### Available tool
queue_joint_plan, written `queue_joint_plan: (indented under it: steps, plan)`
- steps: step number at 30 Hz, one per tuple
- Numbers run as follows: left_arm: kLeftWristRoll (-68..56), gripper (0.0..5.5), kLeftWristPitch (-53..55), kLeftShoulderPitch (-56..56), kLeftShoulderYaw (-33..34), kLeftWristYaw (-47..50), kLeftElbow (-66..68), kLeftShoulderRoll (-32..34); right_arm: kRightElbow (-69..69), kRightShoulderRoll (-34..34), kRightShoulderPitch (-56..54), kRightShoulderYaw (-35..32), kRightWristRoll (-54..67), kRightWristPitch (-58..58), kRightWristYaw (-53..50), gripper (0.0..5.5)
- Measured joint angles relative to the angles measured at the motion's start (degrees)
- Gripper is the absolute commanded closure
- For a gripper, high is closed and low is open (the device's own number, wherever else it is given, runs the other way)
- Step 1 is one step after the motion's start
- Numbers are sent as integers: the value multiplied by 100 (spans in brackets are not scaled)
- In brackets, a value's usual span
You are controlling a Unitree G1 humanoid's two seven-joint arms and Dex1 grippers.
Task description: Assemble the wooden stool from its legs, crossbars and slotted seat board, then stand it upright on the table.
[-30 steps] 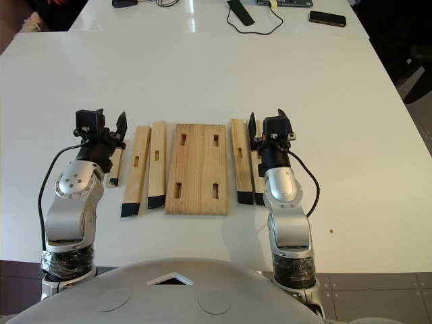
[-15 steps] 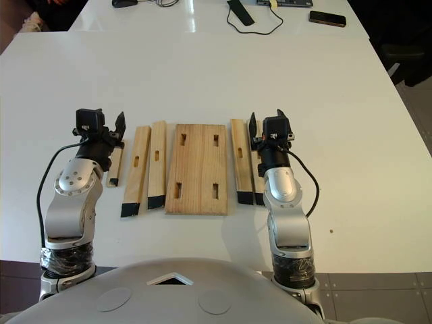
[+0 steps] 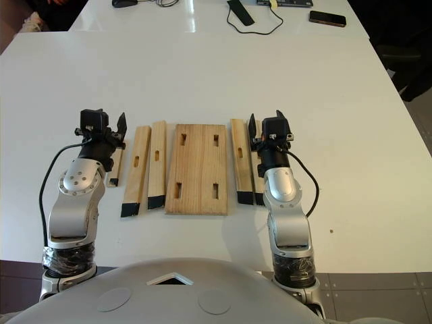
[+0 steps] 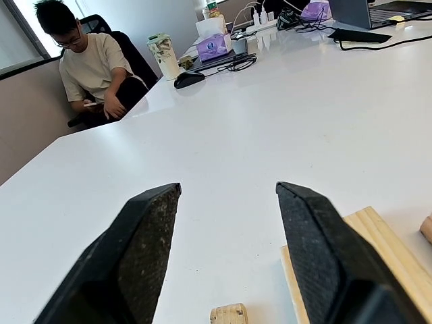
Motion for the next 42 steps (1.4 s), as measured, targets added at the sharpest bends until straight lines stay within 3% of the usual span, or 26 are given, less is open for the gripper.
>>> queue_joint_plan:
  steps: [13, 19, 22, 26, 31, 42]
  plan:
    - [0, 285, 35, -30, 34, -20, 5, 0, 5, 17, 1, 16, -102, 0, -6, 245]
    - [-127, 285, 561, -125, 153, -120, -214, 13, -5, 68, 37, 16, -118, -1, -68, 245]
    - [-465, 285, 1531, -34, 434, -591, -958, 346, -178, 128, 271, 15, -160, 2, -172, 245]
    - [-974, 285, 2969, 427, 930, -1448, -1607, 1280, -483, 337, 825, 16, -254, 2, -477, 245]
    - [-1677, 285, 3754, 773, 1228, -2398, -1875, 2222, -803, 580, 1256, 80, -449, -1, -778, 245]
    - [-1695, 285, 3826, 1150, 927, -1926, -1866, 2052, -830, 531, 1304, 59, -466, 5, -676, 245]
